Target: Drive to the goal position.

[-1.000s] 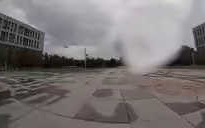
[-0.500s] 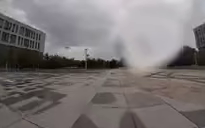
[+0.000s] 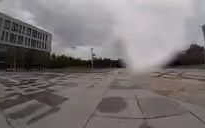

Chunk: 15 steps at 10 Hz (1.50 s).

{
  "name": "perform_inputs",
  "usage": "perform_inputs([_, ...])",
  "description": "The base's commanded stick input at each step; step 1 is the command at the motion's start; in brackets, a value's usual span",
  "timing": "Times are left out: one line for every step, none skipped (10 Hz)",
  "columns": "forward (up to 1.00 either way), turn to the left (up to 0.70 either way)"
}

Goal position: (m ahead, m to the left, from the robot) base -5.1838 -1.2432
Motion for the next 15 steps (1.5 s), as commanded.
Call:
perform_inputs([0.70,0.10])
perform_inputs([0.70,0.00])
perform_inputs([0.70,0.00])
perform_inputs([0.70,0.00])
perform_inputs([0.70,0.00])
perform_inputs([0.70,0.00])
perform_inputs([0.70,0.02])
perform_inputs([0.70,0.03])
perform_inputs([0.70,0.05])
perform_inputs([0.70,0.28])
perform_inputs([0.70,0.35])
perform_inputs([0.70,0.35])
perform_inputs([0.70,0.35])
perform_inputs([0.70,0.35])
perform_inputs([0.70,0.35])
